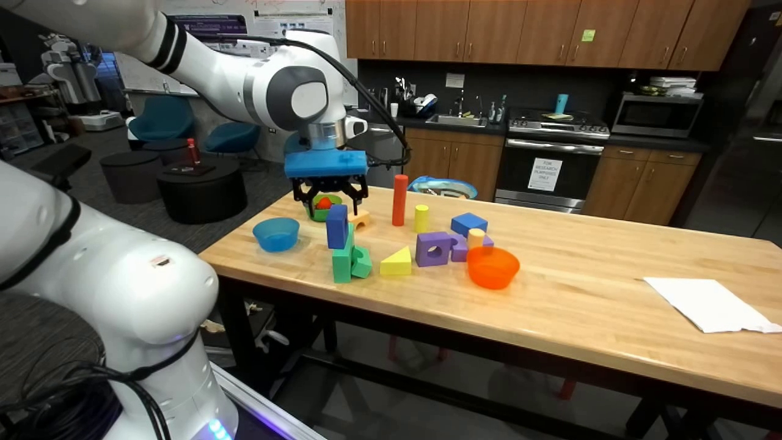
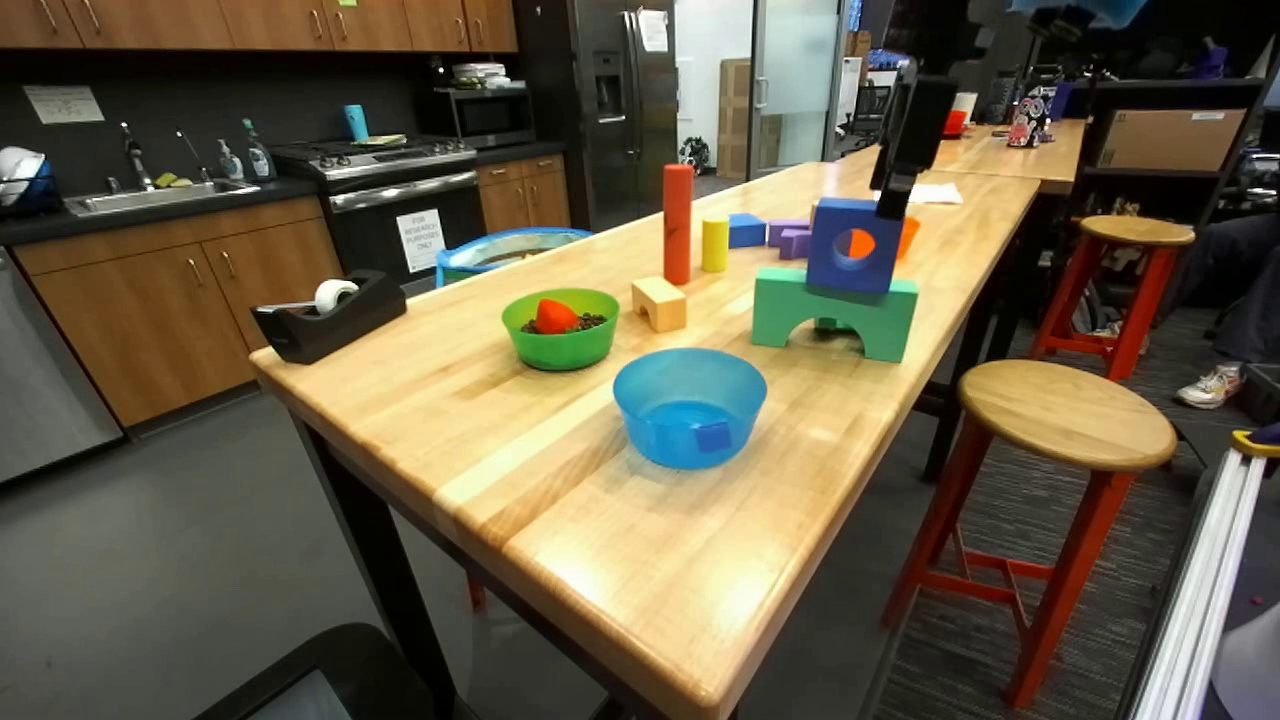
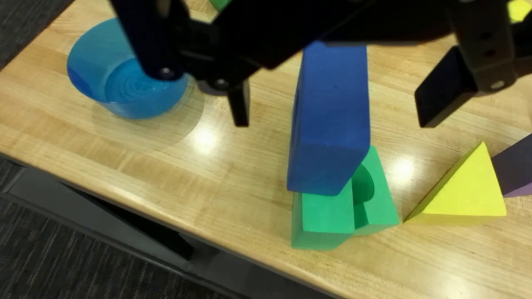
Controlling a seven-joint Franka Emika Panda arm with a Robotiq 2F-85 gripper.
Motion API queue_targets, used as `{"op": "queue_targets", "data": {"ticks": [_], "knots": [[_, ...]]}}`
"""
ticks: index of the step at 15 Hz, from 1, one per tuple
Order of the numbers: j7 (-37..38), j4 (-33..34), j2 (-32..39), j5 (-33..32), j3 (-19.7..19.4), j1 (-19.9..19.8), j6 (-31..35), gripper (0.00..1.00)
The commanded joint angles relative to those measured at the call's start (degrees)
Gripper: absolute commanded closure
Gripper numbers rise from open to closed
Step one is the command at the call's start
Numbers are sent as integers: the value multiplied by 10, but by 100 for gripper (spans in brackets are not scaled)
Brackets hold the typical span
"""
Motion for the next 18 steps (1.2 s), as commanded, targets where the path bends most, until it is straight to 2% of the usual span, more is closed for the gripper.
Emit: {"op": "queue_targets", "data": {"ticks": [1,3,4,5,7,13,18], "knots": [[17,12,26,3,1,7,7,0],[20,16,33,5,2,8,5,2],[22,17,36,5,2,9,5,26],[22,19,39,5,2,9,5,26],[23,22,42,5,3,9,5,37],[23,29,49,5,3,10,6,83],[19,68,65,21,-7,12,-46,85]]}}
